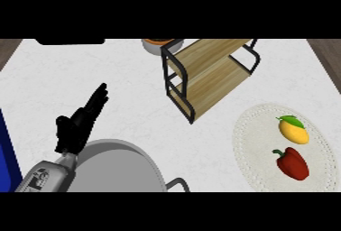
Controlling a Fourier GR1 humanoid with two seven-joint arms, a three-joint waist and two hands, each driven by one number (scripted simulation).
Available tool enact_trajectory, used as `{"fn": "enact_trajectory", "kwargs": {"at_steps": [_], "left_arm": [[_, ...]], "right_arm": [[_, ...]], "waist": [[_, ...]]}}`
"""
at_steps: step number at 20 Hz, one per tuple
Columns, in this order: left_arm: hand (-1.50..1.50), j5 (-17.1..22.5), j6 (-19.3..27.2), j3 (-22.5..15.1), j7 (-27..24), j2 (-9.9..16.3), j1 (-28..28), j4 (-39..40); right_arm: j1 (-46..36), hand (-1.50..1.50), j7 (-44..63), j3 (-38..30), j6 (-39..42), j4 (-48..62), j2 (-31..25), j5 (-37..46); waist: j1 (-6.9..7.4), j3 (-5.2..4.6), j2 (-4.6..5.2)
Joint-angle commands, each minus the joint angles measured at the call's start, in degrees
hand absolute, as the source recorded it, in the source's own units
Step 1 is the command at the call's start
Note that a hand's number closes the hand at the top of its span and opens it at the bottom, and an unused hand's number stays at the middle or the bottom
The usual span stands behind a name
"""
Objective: Pick the bell pepper from the placemat and place it in the tiered shelf
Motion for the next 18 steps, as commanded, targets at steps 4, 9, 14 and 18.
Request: {"fn": "enact_trajectory", "kwargs": {"at_steps": [4,9,14,18], "left_arm": [[0.0,-0.8,-2.0,-1.2,0.6,2.5,7.0,3.3],[0.0,-0.6,-3.0,-0.6,0.1,1.3,4.0,5.2],[0.0,-0.8,-3.5,-0.6,1.3,1.7,5.2,3.1],[0.0,-4.1,-0.8,-3.1,-1.2,-1.5,7.3,4.2]], "right_arm": [[0.3,-1.5,14.6,2.7,-5.3,-9.5,-12.4,17.8],[-2.3,-1.5,31.1,9.7,-8.3,-18.9,-9.3,24.9],[-4.6,-1.5,41.2,18.0,-5.6,-22.5,-4.1,28.2],[-6.2,-1.5,47.3,21.0,-2.7,-21.6,-1.9,29.0]], "waist": [[1.54,-0.95,0.65],[2.46,-0.69,1.31],[3.13,-0.54,1.14],[2.72,-0.52,1.18]]}}
